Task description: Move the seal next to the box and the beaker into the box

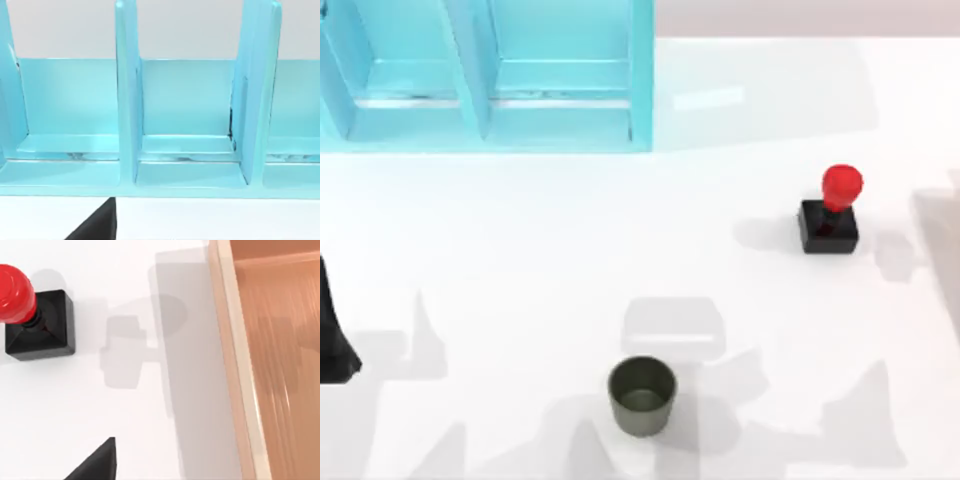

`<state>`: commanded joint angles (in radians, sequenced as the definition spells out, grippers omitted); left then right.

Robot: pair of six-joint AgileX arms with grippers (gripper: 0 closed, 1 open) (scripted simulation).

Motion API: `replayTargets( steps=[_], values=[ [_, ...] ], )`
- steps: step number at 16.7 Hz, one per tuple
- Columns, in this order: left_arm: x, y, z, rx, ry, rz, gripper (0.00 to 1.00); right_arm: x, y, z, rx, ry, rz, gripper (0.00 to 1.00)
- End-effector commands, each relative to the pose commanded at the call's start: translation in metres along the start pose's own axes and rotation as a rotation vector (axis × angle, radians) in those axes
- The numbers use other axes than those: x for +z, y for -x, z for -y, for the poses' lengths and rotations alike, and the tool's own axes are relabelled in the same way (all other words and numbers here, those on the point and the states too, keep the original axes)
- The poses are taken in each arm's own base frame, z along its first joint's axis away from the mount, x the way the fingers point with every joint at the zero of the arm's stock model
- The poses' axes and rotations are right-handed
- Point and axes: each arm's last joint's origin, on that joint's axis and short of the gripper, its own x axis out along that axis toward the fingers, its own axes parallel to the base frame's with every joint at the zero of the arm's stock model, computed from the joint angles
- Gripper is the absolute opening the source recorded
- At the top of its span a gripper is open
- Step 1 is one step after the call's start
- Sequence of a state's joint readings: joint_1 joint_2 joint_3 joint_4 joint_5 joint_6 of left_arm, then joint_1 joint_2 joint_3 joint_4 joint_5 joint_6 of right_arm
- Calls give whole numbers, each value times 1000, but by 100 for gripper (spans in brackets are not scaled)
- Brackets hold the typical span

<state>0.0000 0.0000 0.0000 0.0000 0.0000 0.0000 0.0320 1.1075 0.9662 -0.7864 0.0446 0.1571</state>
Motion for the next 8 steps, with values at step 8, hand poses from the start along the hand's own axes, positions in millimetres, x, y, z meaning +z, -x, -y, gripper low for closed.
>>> replayTargets(
  steps=[8],
  values=[
    [0,0,0,0,0,0,100,90,-110,-68,-80,64,-589,100]
  ],
)
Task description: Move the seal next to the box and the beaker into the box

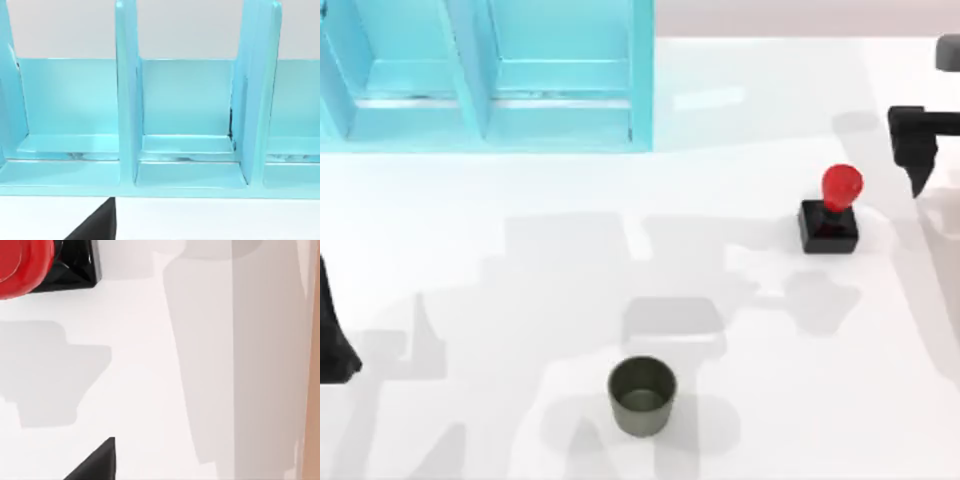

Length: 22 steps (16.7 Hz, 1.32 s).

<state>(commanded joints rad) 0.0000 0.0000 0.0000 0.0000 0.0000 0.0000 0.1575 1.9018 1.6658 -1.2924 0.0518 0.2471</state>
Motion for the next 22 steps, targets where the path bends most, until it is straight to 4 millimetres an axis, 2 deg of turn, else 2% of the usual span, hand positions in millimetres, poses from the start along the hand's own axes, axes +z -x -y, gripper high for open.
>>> replayTargets(
  steps=[4,7,9,17,22],
  values=[
    [0,0,0,0,0,0,100,43,-17,-45,5,40,-69,100],
    [0,0,0,0,0,0,100,58,-21,-70,26,63,-64,100],
    [0,0,0,0,0,0,100,62,-22,-80,37,73,-56,100],
    [0,0,0,0,0,0,100,64,-26,-81,40,72,-51,100],
    [0,0,0,0,0,0,100,63,-68,-85,41,75,-52,100]
  ],
)
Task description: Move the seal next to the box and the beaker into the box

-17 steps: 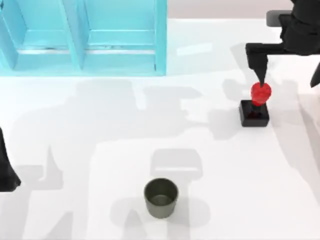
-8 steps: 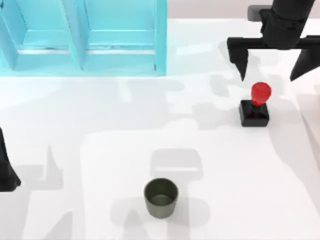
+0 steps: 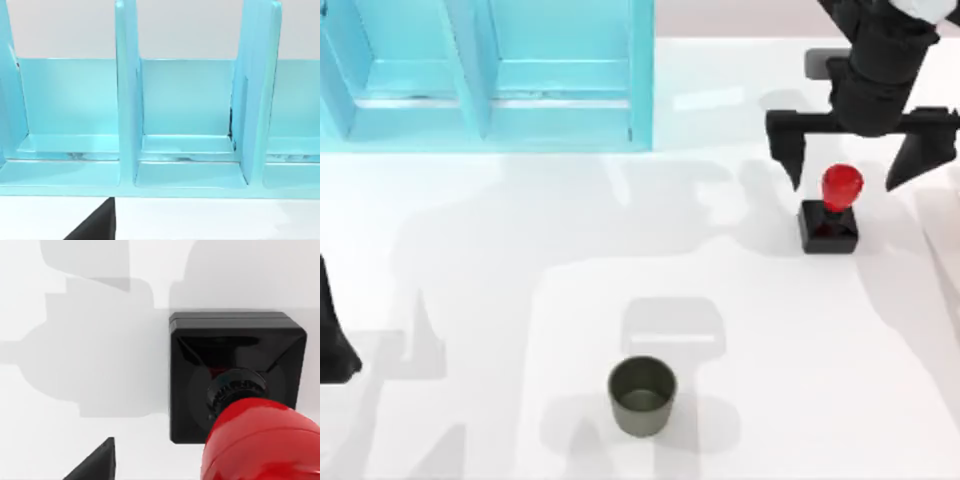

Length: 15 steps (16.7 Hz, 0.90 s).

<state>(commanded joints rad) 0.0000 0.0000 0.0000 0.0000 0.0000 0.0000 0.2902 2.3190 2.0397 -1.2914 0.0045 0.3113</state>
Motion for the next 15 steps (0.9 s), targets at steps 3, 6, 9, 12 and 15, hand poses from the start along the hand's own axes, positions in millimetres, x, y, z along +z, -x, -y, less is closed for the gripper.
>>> replayTargets(
  steps=[3,6,9,12,15],
  values=[
    [0,0,0,0,0,0,100,-2,-27,0,0,0,1,100],
    [0,0,0,0,0,0,100,-3,-35,0,0,0,-1,100],
    [0,0,0,0,0,0,100,-3,-35,0,0,0,-1,92],
    [0,0,0,0,0,0,100,-3,-35,0,0,0,-1,70],
    [0,0,0,0,0,0,100,-3,-35,0,0,0,-1,47]
  ],
)
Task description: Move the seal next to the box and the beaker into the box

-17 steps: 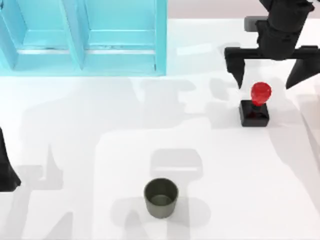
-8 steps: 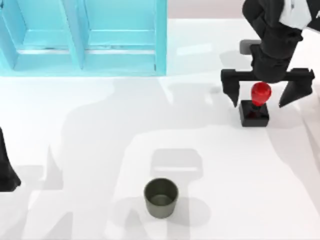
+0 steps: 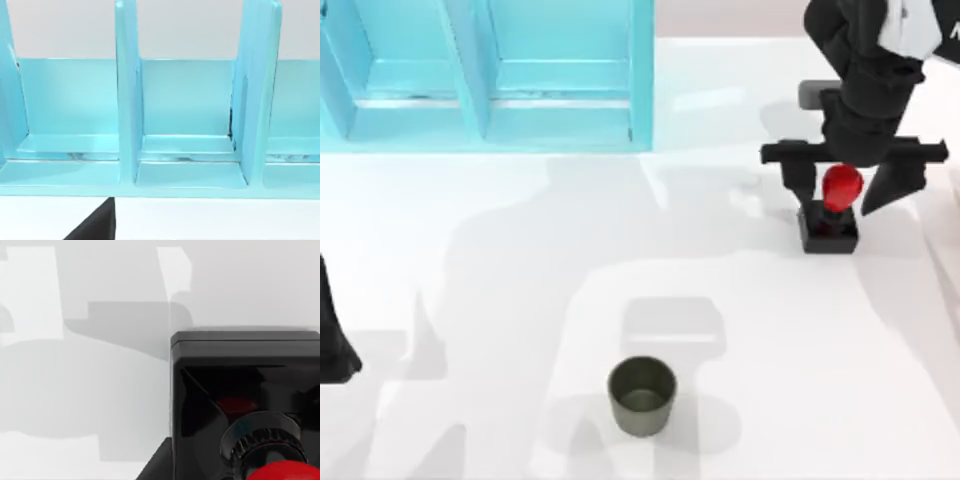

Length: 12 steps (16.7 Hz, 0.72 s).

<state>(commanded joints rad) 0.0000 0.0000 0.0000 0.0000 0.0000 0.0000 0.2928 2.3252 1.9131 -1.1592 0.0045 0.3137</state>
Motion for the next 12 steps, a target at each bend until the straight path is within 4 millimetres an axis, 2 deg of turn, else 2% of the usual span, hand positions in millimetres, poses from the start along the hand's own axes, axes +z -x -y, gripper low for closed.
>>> replayTargets(
  steps=[6,12],
  values=[
    [0,0,0,0,0,0,100,0,0,0,0,0,0,2],
    [0,0,0,0,0,0,100,0,0,0,0,0,0,0]
  ],
)
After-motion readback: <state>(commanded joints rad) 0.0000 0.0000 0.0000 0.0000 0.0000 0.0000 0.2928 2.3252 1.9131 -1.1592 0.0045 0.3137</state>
